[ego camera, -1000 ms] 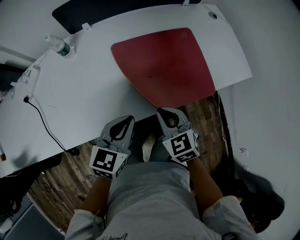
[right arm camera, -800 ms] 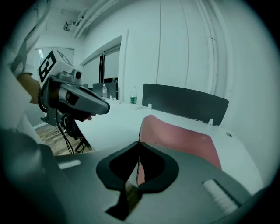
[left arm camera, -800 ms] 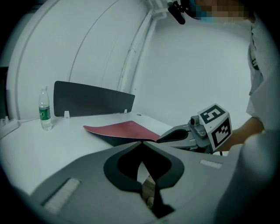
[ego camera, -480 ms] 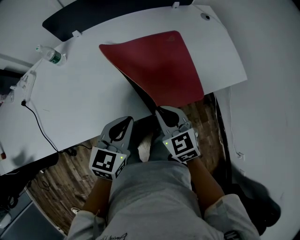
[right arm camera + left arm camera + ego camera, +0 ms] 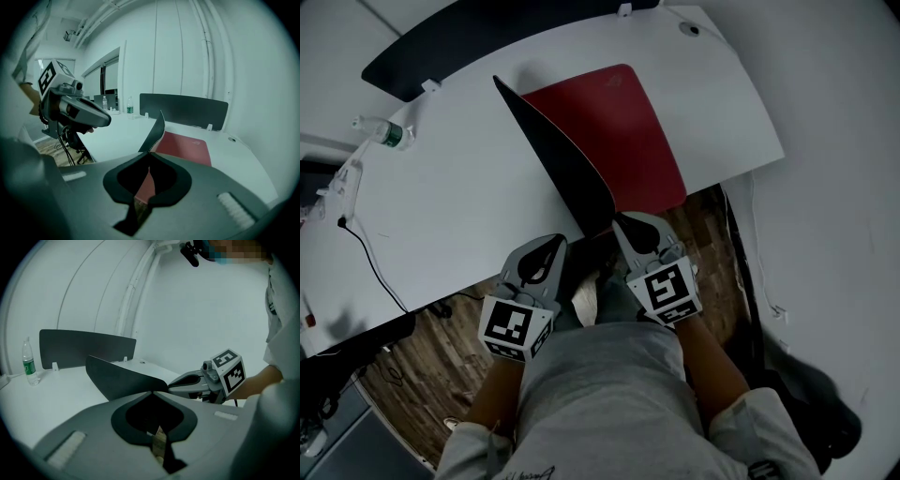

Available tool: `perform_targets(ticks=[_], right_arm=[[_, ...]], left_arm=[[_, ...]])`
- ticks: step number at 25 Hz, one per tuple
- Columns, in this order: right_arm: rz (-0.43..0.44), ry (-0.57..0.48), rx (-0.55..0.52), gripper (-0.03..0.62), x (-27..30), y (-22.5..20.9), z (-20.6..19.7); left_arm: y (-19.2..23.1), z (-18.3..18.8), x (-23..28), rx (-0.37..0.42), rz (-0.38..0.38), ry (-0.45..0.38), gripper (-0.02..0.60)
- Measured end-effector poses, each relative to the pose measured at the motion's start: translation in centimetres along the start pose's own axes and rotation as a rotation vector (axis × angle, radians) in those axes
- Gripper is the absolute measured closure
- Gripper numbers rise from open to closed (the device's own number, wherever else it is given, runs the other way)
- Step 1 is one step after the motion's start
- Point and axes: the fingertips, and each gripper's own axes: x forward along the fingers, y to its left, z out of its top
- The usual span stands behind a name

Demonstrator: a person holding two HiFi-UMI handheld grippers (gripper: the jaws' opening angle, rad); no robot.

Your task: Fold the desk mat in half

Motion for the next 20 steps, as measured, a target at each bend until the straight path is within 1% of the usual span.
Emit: perform_targets(ticks=[11,20], right_arm=[[-0.028,0.026,0.049,0.577,-2.0,-5.6,-3.3],[-0.056,0.049,0.095,0.577,-3.1,-10.0,-6.0]], left_arm=[[-3.1,1.0,4.1,0.007,-0.007,0.015,0.562],[-4.8,1.4,6.7,0.009,-0.001,0.031,0.561]])
